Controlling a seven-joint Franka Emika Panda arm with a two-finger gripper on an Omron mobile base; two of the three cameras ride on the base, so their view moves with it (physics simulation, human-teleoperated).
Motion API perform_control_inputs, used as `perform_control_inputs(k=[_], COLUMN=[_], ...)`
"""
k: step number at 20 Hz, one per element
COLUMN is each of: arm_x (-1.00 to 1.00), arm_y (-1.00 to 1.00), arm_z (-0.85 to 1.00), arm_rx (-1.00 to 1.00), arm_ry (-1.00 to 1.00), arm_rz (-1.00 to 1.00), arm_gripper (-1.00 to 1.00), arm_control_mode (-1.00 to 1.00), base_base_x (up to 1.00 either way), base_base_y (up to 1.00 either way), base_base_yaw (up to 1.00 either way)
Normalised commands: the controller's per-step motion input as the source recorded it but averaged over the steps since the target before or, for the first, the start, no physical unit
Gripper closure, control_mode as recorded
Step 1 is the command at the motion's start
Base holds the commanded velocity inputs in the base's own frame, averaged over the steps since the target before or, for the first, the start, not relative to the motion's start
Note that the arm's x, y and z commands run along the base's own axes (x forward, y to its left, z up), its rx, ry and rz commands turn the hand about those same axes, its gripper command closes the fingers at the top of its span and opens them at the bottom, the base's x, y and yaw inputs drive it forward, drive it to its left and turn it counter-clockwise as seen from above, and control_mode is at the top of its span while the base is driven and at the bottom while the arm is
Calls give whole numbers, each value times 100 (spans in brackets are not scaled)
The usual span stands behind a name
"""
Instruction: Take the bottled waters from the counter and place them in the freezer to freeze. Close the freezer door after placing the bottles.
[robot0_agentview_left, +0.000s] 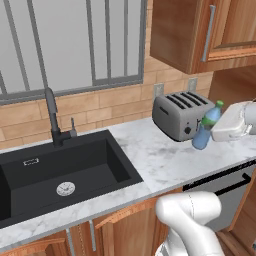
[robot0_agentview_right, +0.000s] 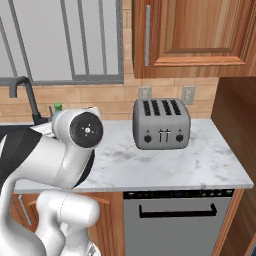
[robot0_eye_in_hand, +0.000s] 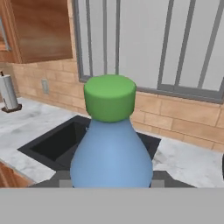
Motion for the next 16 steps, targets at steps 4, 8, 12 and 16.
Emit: perform_control_inputs(k=[4,8,12,16], arm_x=[-5,0,0,0], arm_y=[-13,-7,0,0], arm_z=[-28,-39,0,0], arm_rx=[0,-8,0,0], arm_ry=[10,7,0,0], arm_rz=[0,0,0,0], arm_gripper=[100,100,100,100], arm_control_mode=[-100,-100,-100,-100], base_base_x=[0,0,0,0], base_base_y=[0,0,0,0], base_base_yaw=[0,0,0,0])
